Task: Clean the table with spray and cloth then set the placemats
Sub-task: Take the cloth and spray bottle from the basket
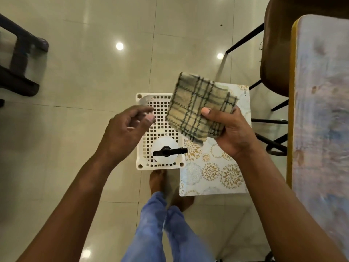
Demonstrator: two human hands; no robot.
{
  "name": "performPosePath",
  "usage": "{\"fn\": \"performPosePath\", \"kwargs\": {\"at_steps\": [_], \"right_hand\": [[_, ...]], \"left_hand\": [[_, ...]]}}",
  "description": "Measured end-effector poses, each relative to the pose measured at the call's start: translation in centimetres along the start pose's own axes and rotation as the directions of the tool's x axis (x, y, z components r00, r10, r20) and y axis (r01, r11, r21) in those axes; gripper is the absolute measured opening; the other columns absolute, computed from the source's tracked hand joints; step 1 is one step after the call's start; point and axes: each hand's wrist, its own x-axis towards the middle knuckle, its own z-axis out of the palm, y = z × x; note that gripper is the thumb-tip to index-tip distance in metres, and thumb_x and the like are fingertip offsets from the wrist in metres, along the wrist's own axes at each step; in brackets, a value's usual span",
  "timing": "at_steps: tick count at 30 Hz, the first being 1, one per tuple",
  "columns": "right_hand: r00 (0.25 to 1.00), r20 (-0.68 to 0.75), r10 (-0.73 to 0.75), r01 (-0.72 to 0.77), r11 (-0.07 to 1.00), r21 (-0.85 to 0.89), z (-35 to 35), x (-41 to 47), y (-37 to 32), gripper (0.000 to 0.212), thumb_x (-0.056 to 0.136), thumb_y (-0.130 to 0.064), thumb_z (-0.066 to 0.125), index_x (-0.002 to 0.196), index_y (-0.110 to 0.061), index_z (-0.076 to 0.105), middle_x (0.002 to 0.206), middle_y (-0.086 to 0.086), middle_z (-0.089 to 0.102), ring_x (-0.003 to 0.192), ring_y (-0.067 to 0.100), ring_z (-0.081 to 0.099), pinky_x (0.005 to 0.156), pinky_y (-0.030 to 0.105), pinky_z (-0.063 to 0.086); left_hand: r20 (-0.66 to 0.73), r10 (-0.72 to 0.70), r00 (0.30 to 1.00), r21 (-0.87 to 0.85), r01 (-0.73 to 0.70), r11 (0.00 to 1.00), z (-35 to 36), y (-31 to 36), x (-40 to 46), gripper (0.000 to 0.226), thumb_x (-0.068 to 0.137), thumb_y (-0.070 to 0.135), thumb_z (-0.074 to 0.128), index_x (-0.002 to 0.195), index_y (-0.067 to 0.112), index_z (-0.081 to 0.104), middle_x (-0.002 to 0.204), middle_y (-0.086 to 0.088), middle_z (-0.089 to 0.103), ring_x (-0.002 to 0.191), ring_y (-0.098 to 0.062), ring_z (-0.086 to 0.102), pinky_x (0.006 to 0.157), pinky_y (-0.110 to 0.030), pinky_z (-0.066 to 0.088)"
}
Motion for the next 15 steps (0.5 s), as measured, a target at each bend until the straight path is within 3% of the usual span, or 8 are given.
{"fn": "performPosePath", "kwargs": {"at_steps": [2,5,8,11,15], "right_hand": [[0.995,-0.092,-0.037,0.04,0.999,0.032,-1.0,-0.1,0.5,0.044,0.087,0.005,0.068,0.13,0.001,0.063,0.13,0.021,0.069,0.123,0.04,0.066,0.097,0.059,0.056],[0.969,-0.242,-0.049,0.056,0.998,0.02,-2.5,-0.1,1.5,0.037,0.087,0.008,0.07,0.123,-0.002,0.067,0.118,0.015,0.074,0.114,0.037,0.071,0.095,0.059,0.058],[0.94,-0.339,-0.034,0.026,0.999,-0.028,-3.5,0.1,3.1,0.038,0.086,0.008,0.073,0.123,0.003,0.066,0.111,0.013,0.077,0.108,0.034,0.074,0.095,0.059,0.058],[0.935,-0.355,-0.022,-0.008,0.997,-0.083,-4.2,0.1,4.9,0.028,0.086,0.007,0.074,0.112,-0.003,0.071,0.109,0.013,0.077,0.107,0.034,0.074,0.095,0.061,0.058],[0.932,-0.361,0.023,-0.063,0.993,-0.1,-4.6,0.1,6.7,0.026,0.085,0.004,0.077,0.108,-0.008,0.073,0.109,0.012,0.078,0.107,0.034,0.075,0.093,0.063,0.058]], "left_hand": [[0.086,-0.005,0.996,0.224,-0.015,0.975,-0.1,-3.5,-1.6,0.025,0.101,0.039,0.068,0.126,0.042,0.07,0.123,0.017,0.076,0.117,-0.004,0.069,0.106,-0.042,0.056],[0.2,-0.043,0.979,0.374,-0.036,0.927,0.3,-7.4,-3.7,0.055,0.098,0.015,0.07,0.135,0.054,0.057,0.141,0.026,0.06,0.137,-0.009,0.055,0.117,-0.041,0.044],[0.256,0.031,0.966,0.395,-0.134,0.909,1.3,-9.3,-4.4,0.062,0.094,0.033,0.072,0.15,0.049,0.051,0.152,0.026,0.051,0.146,-0.003,0.043,0.121,-0.038,0.039],[0.263,-0.003,0.965,0.35,-0.092,0.932,2.8,-9.4,-3.7,0.073,0.092,0.048,0.08,0.155,0.053,0.045,0.158,0.037,0.04,0.157,0.006,0.022,0.119,-0.03,0.032],[0.311,0.023,0.95,0.303,-0.122,0.945,4.9,-9.7,-2.6,0.082,0.083,0.066,0.08,0.156,0.055,0.043,0.163,0.036,0.037,0.161,0.003,0.012,0.123,-0.041,0.035]]}}
